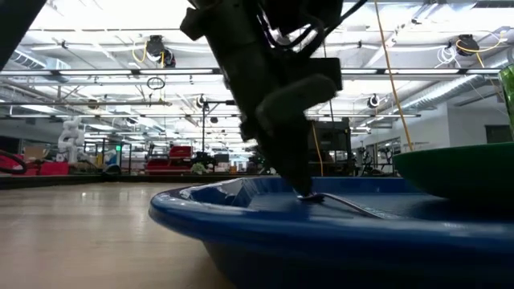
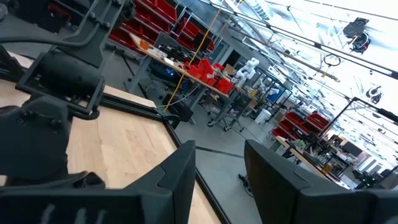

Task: Pick and place plate/cup/fork/spoon on tray
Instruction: Put the blue fork on the left side of the plate on the blue tray

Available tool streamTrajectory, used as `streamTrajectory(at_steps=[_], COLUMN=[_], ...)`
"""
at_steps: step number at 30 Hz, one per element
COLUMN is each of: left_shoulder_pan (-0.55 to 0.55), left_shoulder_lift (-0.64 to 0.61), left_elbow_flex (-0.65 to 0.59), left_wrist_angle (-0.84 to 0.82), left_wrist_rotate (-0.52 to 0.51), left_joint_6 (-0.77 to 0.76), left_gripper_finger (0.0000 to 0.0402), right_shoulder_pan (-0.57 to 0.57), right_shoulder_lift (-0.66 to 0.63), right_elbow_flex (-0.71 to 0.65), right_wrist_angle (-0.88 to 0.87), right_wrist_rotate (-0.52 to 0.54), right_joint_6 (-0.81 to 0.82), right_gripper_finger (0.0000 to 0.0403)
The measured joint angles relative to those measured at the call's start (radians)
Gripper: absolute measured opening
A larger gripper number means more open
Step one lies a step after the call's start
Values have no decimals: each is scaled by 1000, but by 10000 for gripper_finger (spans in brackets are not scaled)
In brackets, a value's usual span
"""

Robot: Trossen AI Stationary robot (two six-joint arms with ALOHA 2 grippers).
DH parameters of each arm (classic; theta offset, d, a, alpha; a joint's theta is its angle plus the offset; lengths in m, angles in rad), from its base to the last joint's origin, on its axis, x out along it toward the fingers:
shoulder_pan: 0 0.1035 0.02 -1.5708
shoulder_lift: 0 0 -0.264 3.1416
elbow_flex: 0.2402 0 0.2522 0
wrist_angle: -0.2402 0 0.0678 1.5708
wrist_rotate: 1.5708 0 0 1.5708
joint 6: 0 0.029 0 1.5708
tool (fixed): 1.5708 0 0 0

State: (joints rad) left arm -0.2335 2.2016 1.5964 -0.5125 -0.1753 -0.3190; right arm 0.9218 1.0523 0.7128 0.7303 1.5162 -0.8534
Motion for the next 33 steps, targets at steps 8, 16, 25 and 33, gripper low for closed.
streamTrajectory(at_steps=[8,16,25,33], left_shoulder_pan=[-18,-34,-34,-3], left_shoulder_lift=[5,6,-28,-28], left_elbow_flex=[0,1,2,0], left_wrist_angle=[68,148,19,-88], left_wrist_rotate=[19,41,18,-2], left_joint_6=[-11,-3,-40,-46], left_gripper_finger=[7,4,4,4], right_shoulder_pan=[0,0,0,0], right_shoulder_lift=[0,0,0,0], right_elbow_flex=[0,0,0,0], right_wrist_angle=[-2,-2,-2,-2], right_wrist_rotate=[0,0,0,0], right_joint_6=[0,0,0,0], right_gripper_finger=[130,130,130,130])
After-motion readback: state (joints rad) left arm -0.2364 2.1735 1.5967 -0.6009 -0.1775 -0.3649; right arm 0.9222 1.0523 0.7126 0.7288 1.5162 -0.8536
